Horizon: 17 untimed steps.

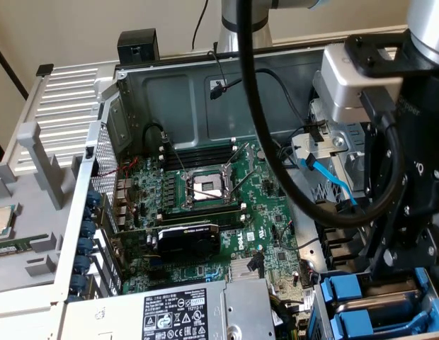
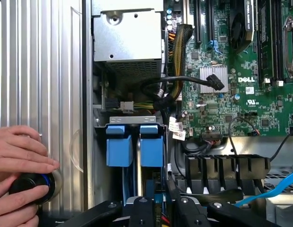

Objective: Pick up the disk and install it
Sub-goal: 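Insert the second disk wire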

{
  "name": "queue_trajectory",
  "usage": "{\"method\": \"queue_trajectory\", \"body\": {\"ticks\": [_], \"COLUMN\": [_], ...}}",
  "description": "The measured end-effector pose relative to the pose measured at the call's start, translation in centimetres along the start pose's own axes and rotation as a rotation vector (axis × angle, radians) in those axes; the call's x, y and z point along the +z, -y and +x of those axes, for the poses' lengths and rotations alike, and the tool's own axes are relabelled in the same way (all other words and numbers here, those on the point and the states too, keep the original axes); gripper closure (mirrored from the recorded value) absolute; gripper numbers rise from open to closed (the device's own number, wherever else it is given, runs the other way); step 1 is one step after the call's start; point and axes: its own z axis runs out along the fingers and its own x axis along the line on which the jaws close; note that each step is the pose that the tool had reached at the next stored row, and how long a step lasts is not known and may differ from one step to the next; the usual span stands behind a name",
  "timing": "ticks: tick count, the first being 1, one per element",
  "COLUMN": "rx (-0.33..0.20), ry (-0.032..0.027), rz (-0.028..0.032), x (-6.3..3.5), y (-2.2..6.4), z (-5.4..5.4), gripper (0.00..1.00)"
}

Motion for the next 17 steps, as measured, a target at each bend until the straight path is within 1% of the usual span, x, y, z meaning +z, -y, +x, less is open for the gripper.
{"method": "queue_trajectory", "body": {"ticks": [4, 17], "rx": [0.000, 0.000], "ry": [-0.0011, -0.0011], "rz": [0.0001, 0.0000], "x": [-0.31, -0.34], "y": [0.00, -0.01], "z": [-0.01, -0.01], "gripper": [0.75, 0.75]}}
